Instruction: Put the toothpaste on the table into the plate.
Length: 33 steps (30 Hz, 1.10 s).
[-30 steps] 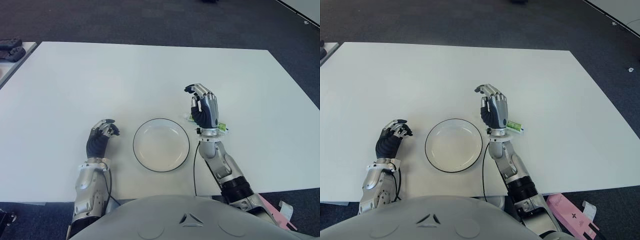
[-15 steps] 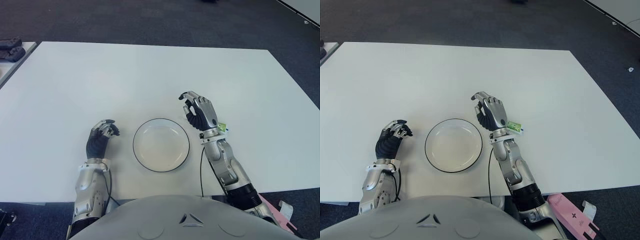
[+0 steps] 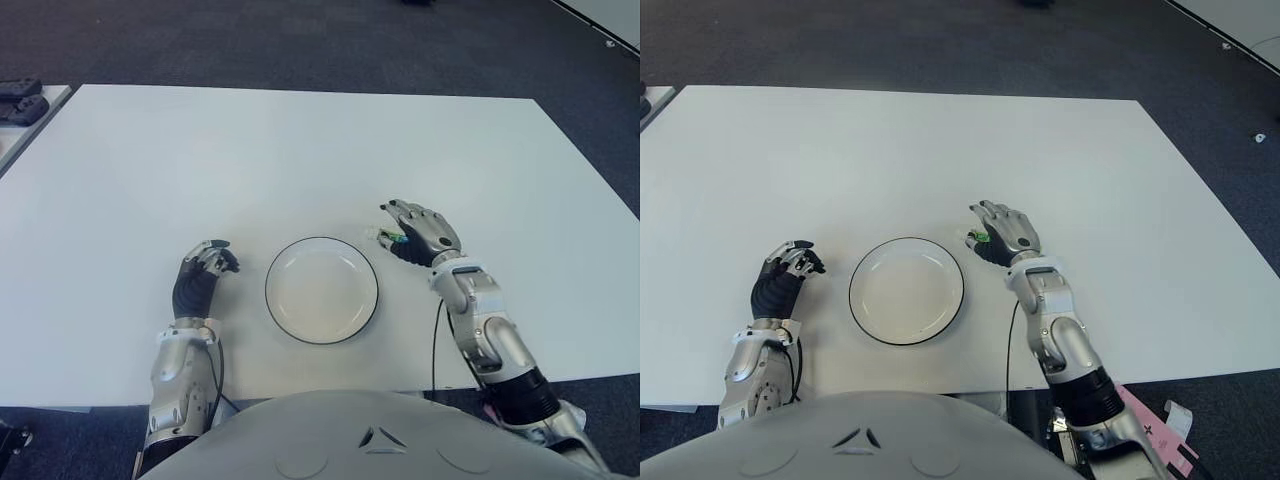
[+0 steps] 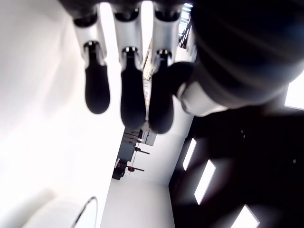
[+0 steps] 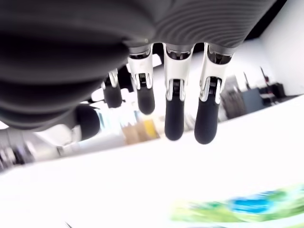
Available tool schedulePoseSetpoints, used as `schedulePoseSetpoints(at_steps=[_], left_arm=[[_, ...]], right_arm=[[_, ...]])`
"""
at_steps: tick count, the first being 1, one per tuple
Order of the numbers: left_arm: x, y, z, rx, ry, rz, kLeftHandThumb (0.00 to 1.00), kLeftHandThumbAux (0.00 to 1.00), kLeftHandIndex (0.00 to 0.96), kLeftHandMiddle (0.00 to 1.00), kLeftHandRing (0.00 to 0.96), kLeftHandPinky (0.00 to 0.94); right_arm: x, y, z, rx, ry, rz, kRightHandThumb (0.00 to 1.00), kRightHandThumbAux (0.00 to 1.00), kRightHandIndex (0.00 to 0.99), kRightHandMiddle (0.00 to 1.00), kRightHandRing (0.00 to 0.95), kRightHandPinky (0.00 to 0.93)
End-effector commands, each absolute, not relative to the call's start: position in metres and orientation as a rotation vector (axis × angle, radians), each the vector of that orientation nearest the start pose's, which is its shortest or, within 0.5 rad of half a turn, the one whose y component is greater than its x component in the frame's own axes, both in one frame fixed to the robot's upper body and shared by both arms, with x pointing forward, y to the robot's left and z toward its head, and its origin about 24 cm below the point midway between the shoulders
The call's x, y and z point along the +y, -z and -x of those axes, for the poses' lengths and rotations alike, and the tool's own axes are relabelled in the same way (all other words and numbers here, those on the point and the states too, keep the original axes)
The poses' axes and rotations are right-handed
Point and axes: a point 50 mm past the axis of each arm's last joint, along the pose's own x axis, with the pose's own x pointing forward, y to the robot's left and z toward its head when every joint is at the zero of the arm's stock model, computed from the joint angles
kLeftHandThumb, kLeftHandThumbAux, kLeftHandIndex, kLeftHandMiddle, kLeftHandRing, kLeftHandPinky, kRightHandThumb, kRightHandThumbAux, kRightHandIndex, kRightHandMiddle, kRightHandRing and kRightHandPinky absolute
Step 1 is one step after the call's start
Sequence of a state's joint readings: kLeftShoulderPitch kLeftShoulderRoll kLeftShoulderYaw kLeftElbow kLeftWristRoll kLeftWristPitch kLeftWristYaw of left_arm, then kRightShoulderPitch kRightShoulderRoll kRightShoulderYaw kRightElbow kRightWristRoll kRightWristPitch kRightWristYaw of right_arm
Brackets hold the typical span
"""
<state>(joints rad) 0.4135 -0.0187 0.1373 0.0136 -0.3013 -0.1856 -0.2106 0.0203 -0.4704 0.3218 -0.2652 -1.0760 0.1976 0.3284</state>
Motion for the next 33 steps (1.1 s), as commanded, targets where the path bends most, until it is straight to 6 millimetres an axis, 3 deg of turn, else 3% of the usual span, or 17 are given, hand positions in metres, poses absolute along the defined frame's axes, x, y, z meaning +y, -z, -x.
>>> schedulePoseSetpoints(at_steps=[1, 16, 33], left_arm=[[0.192, 0.034, -0.144, 0.239, -0.134, 0.294, 0.713, 0.718, 0.435, 0.587, 0.566, 0.534], [0.189, 0.034, -0.143, 0.227, -0.132, 0.301, 0.711, 0.718, 0.435, 0.588, 0.567, 0.535], [0.188, 0.033, -0.142, 0.228, -0.139, 0.297, 0.713, 0.718, 0.435, 0.581, 0.564, 0.534]], right_arm=[[-0.17, -0.066, -0.246, 0.066, -0.43, 1.601, 0.596, 0.234, 0.0, 0.0, 0.001, 0.003], [-0.194, -0.053, -0.255, 0.044, -0.63, 1.768, 0.59, 0.166, 0.0, 0.0, 0.0, 0.0], [-0.21, -0.056, -0.261, 0.034, -0.754, 1.89, 0.583, 0.154, 0.0, 0.0, 0.0, 0.0]])
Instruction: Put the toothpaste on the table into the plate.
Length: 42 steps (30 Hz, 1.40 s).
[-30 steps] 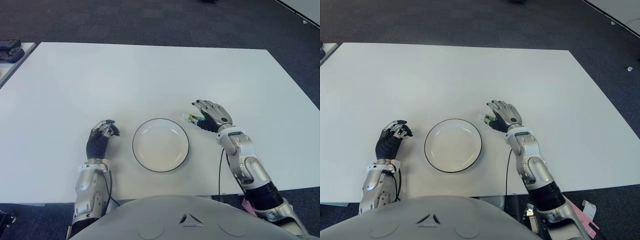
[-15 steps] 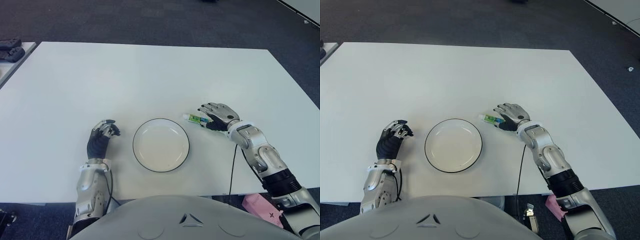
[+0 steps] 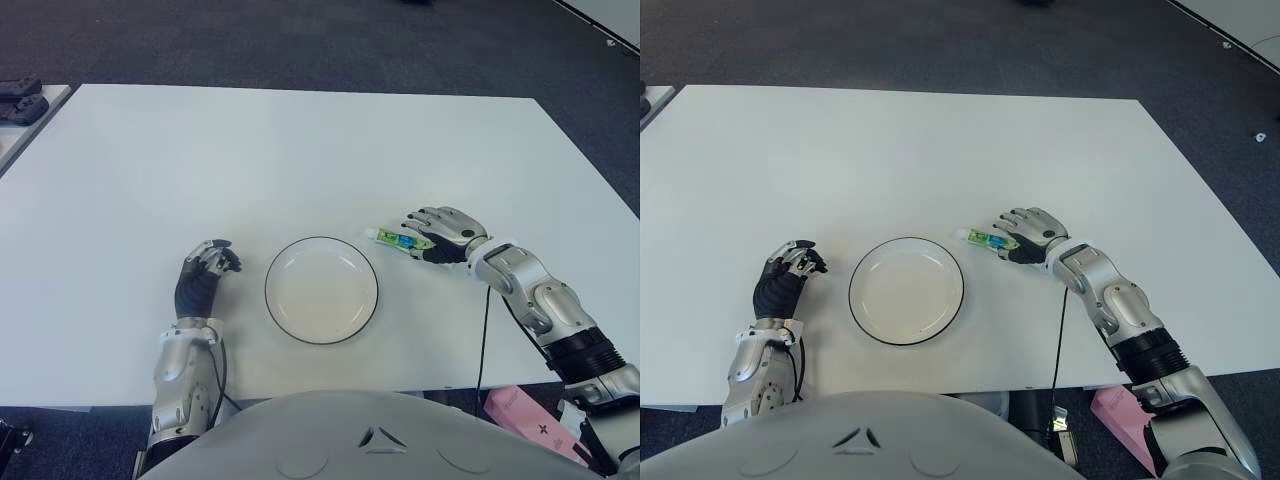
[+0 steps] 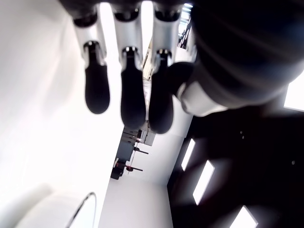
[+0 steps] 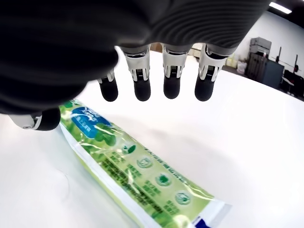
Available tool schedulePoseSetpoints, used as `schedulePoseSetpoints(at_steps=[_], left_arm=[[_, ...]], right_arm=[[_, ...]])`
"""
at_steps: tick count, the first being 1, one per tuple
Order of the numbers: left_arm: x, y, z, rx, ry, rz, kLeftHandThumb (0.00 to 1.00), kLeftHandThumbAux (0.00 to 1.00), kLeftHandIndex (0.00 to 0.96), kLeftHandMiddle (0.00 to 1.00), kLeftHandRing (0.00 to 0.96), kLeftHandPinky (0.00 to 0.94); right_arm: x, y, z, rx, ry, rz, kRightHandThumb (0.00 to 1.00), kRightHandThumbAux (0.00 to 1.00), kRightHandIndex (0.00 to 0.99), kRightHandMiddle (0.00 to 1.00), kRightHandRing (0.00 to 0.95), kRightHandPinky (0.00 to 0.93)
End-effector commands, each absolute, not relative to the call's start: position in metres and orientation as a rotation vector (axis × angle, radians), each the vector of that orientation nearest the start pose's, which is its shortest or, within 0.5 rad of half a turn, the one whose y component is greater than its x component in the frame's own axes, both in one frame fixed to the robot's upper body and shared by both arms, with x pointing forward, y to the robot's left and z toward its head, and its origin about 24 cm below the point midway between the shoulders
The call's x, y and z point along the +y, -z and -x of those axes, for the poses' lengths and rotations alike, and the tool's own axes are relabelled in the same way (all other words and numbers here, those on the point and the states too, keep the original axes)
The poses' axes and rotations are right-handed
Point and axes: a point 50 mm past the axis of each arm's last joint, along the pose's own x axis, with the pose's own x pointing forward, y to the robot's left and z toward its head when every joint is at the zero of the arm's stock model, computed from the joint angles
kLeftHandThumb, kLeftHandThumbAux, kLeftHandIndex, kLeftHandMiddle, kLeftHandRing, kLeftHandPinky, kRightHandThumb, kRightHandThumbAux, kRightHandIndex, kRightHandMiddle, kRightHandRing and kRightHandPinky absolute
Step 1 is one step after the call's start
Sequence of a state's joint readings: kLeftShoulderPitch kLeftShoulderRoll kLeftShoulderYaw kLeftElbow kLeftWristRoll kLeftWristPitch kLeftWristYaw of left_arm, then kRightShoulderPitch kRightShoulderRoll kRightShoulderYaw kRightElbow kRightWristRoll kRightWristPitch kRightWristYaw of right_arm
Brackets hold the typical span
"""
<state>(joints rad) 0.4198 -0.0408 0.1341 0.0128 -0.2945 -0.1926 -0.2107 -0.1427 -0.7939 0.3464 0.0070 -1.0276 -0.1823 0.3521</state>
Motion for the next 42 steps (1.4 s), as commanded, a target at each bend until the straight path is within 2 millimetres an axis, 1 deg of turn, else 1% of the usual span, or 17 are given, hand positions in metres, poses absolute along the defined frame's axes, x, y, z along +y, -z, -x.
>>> schedulePoseSetpoints(at_steps=[1, 13, 24, 27, 32, 36, 42], left_arm=[[0.188, 0.033, -0.142, 0.23, -0.143, 0.3, 0.713, 0.718, 0.435, 0.581, 0.564, 0.534], [0.187, 0.032, -0.139, 0.229, -0.157, 0.292, 0.713, 0.717, 0.435, 0.585, 0.566, 0.533], [0.186, 0.032, -0.136, 0.229, -0.164, 0.304, 0.714, 0.717, 0.435, 0.582, 0.566, 0.537], [0.186, 0.032, -0.136, 0.232, -0.166, 0.296, 0.714, 0.717, 0.435, 0.58, 0.567, 0.539], [0.187, 0.032, -0.135, 0.23, -0.168, 0.288, 0.714, 0.718, 0.435, 0.579, 0.565, 0.535], [0.187, 0.031, -0.134, 0.227, -0.169, 0.283, 0.716, 0.718, 0.435, 0.576, 0.559, 0.531], [0.188, 0.031, -0.133, 0.227, -0.175, 0.285, 0.716, 0.718, 0.435, 0.572, 0.559, 0.531]], right_arm=[[-0.212, -0.055, -0.262, 0.034, -0.759, 1.899, 0.584, 0.154, 0.0, 0.0, 0.0, 0.0], [-0.221, -0.049, -0.267, 0.023, -0.831, 1.948, 0.584, 0.141, 0.0, 0.0, 0.0, 0.0], [-0.227, -0.044, -0.267, -0.02, -0.888, 1.964, 0.564, 0.134, 0.0, 0.0, 0.0, 0.0], [-0.227, -0.035, -0.266, -0.029, -0.894, 1.96, 0.563, 0.134, 0.0, 0.0, 0.0, 0.0], [-0.226, -0.028, -0.264, -0.043, -0.898, 1.957, 0.564, 0.134, 0.0, 0.0, 0.0, 0.0], [-0.219, -0.014, -0.259, -0.043, -0.911, 1.939, 0.563, 0.13, 0.0, 0.0, 0.0, 0.0], [-0.212, -0.007, -0.255, -0.031, -0.912, 1.913, 0.563, 0.129, 0.0, 0.0, 0.0, 0.0]])
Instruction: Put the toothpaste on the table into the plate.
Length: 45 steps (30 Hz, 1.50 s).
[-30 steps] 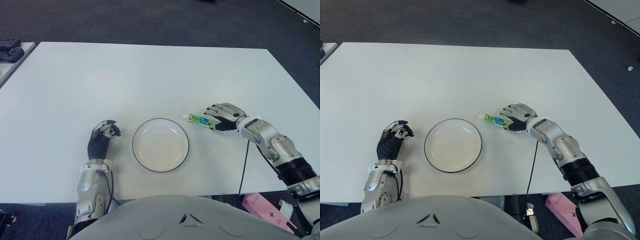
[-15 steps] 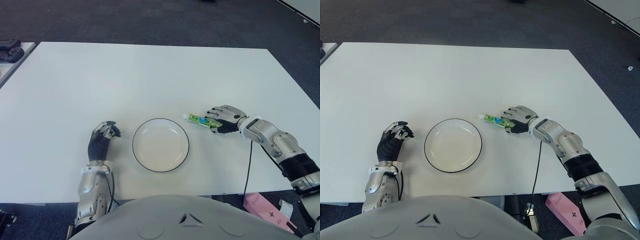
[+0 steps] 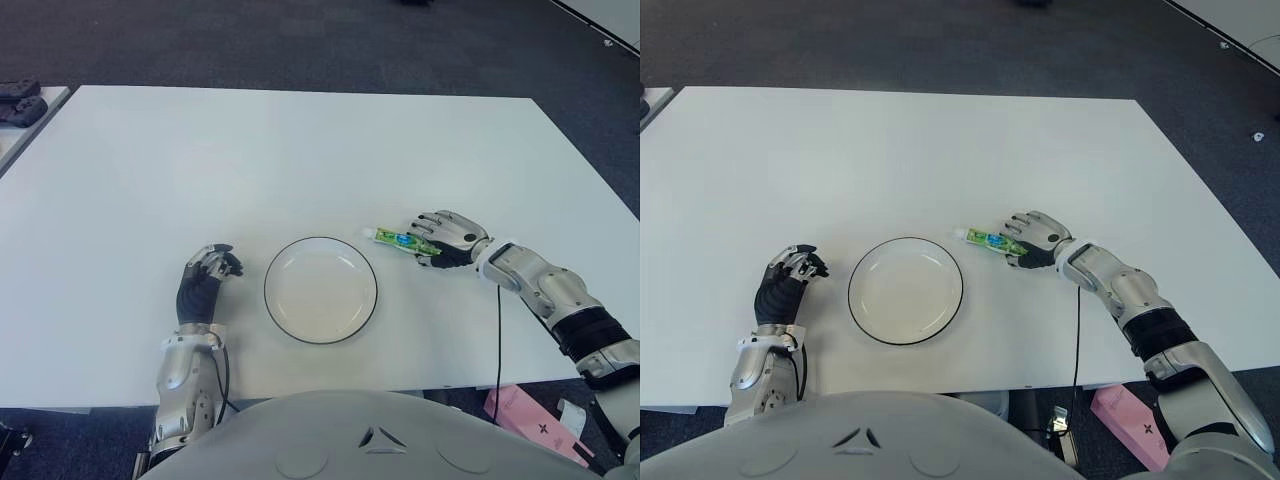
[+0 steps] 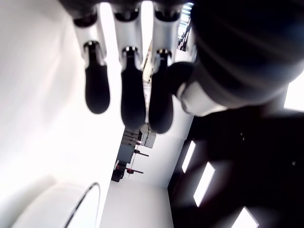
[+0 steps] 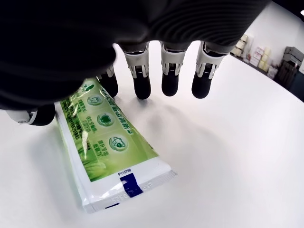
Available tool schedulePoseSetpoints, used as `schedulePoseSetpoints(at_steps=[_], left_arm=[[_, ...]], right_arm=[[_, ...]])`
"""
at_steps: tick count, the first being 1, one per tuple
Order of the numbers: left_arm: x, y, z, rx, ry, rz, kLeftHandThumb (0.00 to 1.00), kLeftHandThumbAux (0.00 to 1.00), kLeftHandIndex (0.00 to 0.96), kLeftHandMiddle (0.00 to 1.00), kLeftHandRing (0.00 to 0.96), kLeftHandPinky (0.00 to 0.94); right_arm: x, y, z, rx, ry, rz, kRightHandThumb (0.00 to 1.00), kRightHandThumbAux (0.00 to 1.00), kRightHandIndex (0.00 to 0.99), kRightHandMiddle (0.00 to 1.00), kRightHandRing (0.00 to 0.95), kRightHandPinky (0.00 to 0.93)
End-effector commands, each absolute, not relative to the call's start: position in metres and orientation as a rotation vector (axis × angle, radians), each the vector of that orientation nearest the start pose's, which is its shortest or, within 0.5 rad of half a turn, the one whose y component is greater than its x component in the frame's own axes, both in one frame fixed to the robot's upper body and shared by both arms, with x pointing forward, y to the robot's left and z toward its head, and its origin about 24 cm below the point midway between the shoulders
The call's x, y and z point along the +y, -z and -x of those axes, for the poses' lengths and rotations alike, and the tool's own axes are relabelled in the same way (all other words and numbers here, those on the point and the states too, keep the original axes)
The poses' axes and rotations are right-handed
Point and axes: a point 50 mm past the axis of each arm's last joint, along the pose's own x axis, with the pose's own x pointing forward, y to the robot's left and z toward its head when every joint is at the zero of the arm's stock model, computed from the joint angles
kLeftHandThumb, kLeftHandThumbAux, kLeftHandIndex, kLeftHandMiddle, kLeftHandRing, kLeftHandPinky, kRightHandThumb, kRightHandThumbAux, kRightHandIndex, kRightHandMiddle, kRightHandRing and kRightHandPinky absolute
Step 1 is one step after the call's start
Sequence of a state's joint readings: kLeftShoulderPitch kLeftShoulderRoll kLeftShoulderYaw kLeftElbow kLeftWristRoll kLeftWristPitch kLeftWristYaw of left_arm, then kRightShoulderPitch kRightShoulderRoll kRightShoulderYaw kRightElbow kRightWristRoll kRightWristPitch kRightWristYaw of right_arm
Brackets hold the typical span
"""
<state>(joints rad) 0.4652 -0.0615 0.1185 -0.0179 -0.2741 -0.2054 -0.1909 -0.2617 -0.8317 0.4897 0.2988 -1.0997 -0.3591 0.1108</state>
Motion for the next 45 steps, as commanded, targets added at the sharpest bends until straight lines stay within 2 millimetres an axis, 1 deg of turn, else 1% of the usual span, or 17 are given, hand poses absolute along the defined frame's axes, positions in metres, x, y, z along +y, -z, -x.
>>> schedulePoseSetpoints(at_steps=[1, 8, 11, 15, 22, 26, 27, 30, 33, 34, 36, 38, 39, 40, 41, 44, 45], left_arm=[[0.188, 0.031, -0.133, 0.226, -0.176, 0.286, 0.716, 0.718, 0.435, 0.573, 0.559, 0.532], [0.188, 0.032, -0.131, 0.246, -0.195, 0.303, 0.716, 0.718, 0.435, 0.572, 0.557, 0.528], [0.188, 0.031, -0.131, 0.243, -0.199, 0.302, 0.717, 0.718, 0.435, 0.572, 0.556, 0.53], [0.188, 0.031, -0.131, 0.244, -0.207, 0.296, 0.716, 0.718, 0.435, 0.568, 0.551, 0.525], [0.188, 0.03, -0.13, 0.243, -0.212, 0.294, 0.716, 0.718, 0.434, 0.563, 0.546, 0.523], [0.189, 0.03, -0.129, 0.238, -0.201, 0.291, 0.715, 0.718, 0.434, 0.562, 0.546, 0.524], [0.189, 0.029, -0.129, 0.236, -0.198, 0.289, 0.715, 0.719, 0.435, 0.562, 0.546, 0.525], [0.189, 0.029, -0.128, 0.236, -0.195, 0.29, 0.714, 0.719, 0.435, 0.561, 0.545, 0.526], [0.189, 0.029, -0.128, 0.236, -0.195, 0.288, 0.714, 0.719, 0.435, 0.561, 0.545, 0.526], [0.189, 0.028, -0.128, 0.235, -0.194, 0.284, 0.714, 0.719, 0.435, 0.561, 0.545, 0.527], [0.19, 0.028, -0.128, 0.235, -0.194, 0.28, 0.714, 0.719, 0.435, 0.56, 0.545, 0.531], [0.19, 0.028, -0.128, 0.24, -0.197, 0.281, 0.714, 0.719, 0.435, 0.558, 0.545, 0.531], [0.19, 0.028, -0.128, 0.243, -0.198, 0.282, 0.714, 0.719, 0.435, 0.554, 0.543, 0.527], [0.19, 0.028, -0.128, 0.243, -0.2, 0.282, 0.714, 0.719, 0.435, 0.552, 0.542, 0.525], [0.19, 0.028, -0.128, 0.244, -0.2, 0.282, 0.713, 0.719, 0.435, 0.551, 0.541, 0.525], [0.19, 0.028, -0.128, 0.241, -0.203, 0.283, 0.713, 0.719, 0.435, 0.546, 0.539, 0.523], [0.19, 0.028, -0.128, 0.242, -0.208, 0.283, 0.713, 0.719, 0.435, 0.544, 0.538, 0.522]], right_arm=[[-0.212, -0.006, -0.255, -0.028, -0.911, 1.909, 0.563, 0.129, 0.0, 0.0, 0.0, 0.0], [-0.204, 0.005, -0.251, 0.006, -0.903, 1.872, 0.553, 0.138, 0.0, 0.0, 0.0, 0.0], [-0.2, 0.018, -0.249, 0.035, -0.897, 1.852, 0.55, 0.141, 0.0, 0.0, 0.0, 0.0], [-0.197, 0.028, -0.246, 0.052, -0.864, 1.824, 0.546, 0.14, 0.0, 0.0, 0.0, 0.0], [-0.195, 0.033, -0.245, 0.071, -0.769, 1.746, 0.535, 0.14, 0.0, 0.0, 0.0, 0.0], [-0.194, 0.038, -0.245, 0.089, -0.654, 1.673, 0.554, 0.189, 0.0, 0.0, 0.0, 0.0], [-0.193, 0.038, -0.245, 0.088, -0.626, 1.66, 0.586, 0.233, 0.013, 0.0, 0.0, 0.03], [-0.193, 0.041, -0.244, 0.085, -0.566, 1.63, 0.627, 0.286, 0.04, 0.0, 0.002, 0.092], [-0.192, 0.042, -0.244, 0.081, -0.525, 1.6, 0.663, 0.32, 0.076, 0.024, 0.04, 0.16], [-0.192, 0.043, -0.243, 0.076, -0.498, 1.567, 0.678, 0.326, 0.092, 0.055, 0.075, 0.182], [-0.191, 0.045, -0.243, 0.068, -0.462, 1.519, 0.748, 0.347, 0.193, 0.188, 0.228, 0.302], [-0.19, 0.046, -0.242, 0.058, -0.45, 1.489, 0.787, 0.36, 0.264, 0.26, 0.304, 0.371], [-0.19, 0.046, -0.242, 0.053, -0.446, 1.477, 0.813, 0.376, 0.331, 0.308, 0.351, 0.422], [-0.189, 0.046, -0.241, 0.047, -0.442, 1.463, 0.823, 0.381, 0.355, 0.326, 0.368, 0.44], [-0.189, 0.046, -0.24, 0.042, -0.439, 1.454, 0.792, 0.494, 0.383, 0.367, 0.41, 0.472], [-0.189, 0.045, -0.24, 0.036, -0.432, 1.429, 0.757, 0.63, 0.417, 0.428, 0.468, 0.512], [-0.19, 0.044, -0.24, 0.036, -0.426, 1.412, 0.776, 0.639, 0.429, 0.428, 0.478, 0.515]])
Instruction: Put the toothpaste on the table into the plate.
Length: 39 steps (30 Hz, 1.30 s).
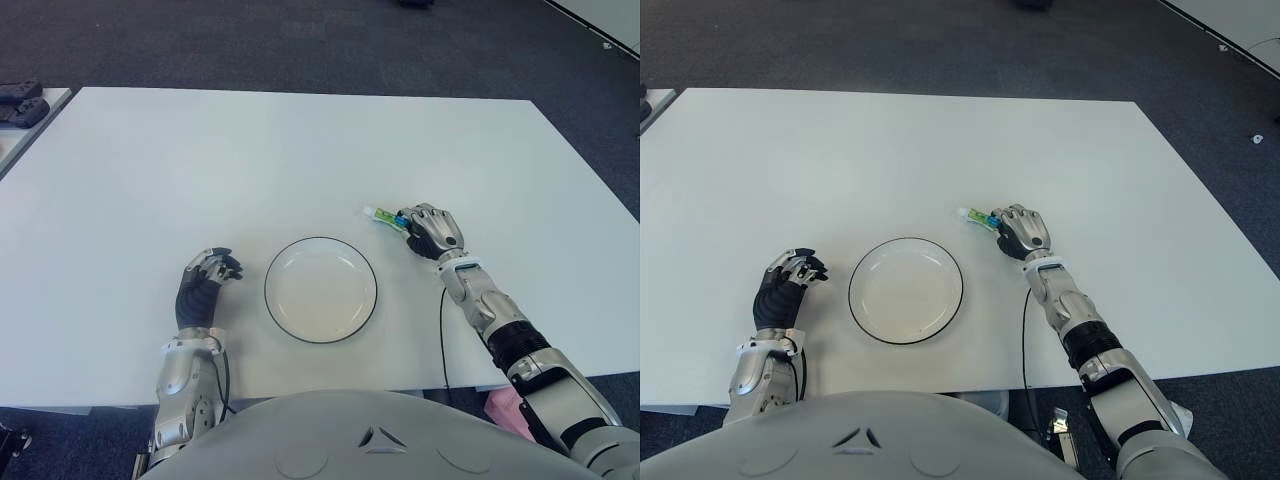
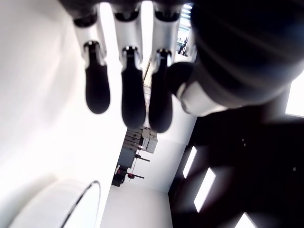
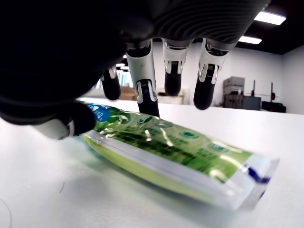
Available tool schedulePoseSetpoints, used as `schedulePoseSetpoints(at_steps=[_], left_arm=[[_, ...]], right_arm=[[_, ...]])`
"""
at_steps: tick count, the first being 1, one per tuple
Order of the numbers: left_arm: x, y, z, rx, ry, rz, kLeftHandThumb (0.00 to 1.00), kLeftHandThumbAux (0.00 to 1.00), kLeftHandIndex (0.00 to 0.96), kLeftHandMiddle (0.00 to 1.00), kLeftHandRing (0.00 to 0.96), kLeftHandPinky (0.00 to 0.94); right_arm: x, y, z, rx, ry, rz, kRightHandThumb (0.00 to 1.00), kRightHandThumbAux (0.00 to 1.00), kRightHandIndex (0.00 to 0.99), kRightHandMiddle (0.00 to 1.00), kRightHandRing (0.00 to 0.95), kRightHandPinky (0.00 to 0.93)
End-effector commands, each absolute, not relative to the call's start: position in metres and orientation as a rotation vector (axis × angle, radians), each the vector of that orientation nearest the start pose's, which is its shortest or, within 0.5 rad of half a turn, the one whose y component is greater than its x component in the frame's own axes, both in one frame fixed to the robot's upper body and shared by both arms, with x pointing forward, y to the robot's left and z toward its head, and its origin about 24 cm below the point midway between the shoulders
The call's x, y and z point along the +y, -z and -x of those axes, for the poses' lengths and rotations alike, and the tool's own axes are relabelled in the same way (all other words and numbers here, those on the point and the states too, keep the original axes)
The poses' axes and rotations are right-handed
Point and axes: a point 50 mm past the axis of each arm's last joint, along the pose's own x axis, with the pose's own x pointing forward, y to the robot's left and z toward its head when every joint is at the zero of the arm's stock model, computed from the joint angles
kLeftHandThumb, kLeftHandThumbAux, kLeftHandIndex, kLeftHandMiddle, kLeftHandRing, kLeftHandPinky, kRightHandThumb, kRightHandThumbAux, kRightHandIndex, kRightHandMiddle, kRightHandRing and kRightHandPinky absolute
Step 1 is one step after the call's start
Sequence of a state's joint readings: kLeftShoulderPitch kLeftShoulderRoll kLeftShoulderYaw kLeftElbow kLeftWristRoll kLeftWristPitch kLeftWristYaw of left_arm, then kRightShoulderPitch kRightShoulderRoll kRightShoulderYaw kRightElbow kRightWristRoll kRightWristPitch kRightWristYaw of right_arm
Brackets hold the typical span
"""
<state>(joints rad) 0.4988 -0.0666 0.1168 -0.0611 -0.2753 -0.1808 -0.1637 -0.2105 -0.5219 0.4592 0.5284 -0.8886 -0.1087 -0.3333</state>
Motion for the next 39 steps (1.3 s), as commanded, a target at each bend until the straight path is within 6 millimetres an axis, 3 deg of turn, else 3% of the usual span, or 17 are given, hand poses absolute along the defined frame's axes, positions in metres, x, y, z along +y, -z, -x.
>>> schedulePoseSetpoints(at_steps=[1, 3, 10, 14, 20, 28, 32, 39], left_arm=[[0.1896, 0.0275, -0.1284, 0.242, -0.211, 0.282, 0.714, 0.719, 0.435, 0.539, 0.538, 0.522], [0.1895, 0.0272, -0.1283, 0.246, -0.217, 0.28, 0.714, 0.719, 0.435, 0.536, 0.54, 0.526], [0.1891, 0.0264, -0.1286, 0.246, -0.215, 0.275, 0.712, 0.719, 0.434, 0.55, 0.547, 0.532], [0.1888, 0.0262, -0.129, 0.244, -0.212, 0.277, 0.711, 0.719, 0.434, 0.556, 0.55, 0.535], [0.1876, 0.0252, -0.1297, 0.236, -0.205, 0.274, 0.709, 0.719, 0.434, 0.56, 0.557, 0.543], [0.1885, 0.0257, -0.1298, 0.233, -0.2, 0.268, 0.71, 0.718, 0.435, 0.572, 0.569, 0.551], [0.1889, 0.0261, -0.1298, 0.242, -0.216, 0.272, 0.713, 0.718, 0.435, 0.577, 0.567, 0.54], [0.1892, 0.0268, -0.1303, 0.256, -0.229, 0.282, 0.714, 0.717, 0.435, 0.577, 0.561, 0.531]], right_arm=[[-0.1899, 0.0441, -0.24, 0.037, -0.423, 1.4, 0.84, 0.644, 0.445, 0.43, 0.482, 0.527], [-0.1906, 0.0438, -0.2403, 0.038, -0.411, 1.371, 0.908, 0.65, 0.46, 0.433, 0.486, 0.532], [-0.1928, 0.043, -0.2408, 0.04, -0.38, 1.32, 0.953, 0.652, 0.481, 0.443, 0.474, 0.512], [-0.1931, 0.0423, -0.2412, 0.033, -0.371, 1.304, 0.99, 0.66, 0.488, 0.46, 0.471, 0.443], [-0.1933, 0.0407, -0.2426, 0.013, -0.361, 1.294, 0.999, 0.661, 0.511, 0.486, 0.486, 0.403], [-0.1933, 0.039, -0.244, -0.013, -0.342, 1.287, 1.0, 0.663, 0.495, 0.481, 0.45, 0.42], [-0.1933, 0.0386, -0.2443, -0.026, -0.334, 1.281, 0.969, 0.653, 0.493, 0.482, 0.443, 0.339], [-0.1932, 0.0378, -0.2446, -0.039, -0.322, 1.273, 0.96, 0.652, 0.484, 0.474, 0.446, 0.34]])
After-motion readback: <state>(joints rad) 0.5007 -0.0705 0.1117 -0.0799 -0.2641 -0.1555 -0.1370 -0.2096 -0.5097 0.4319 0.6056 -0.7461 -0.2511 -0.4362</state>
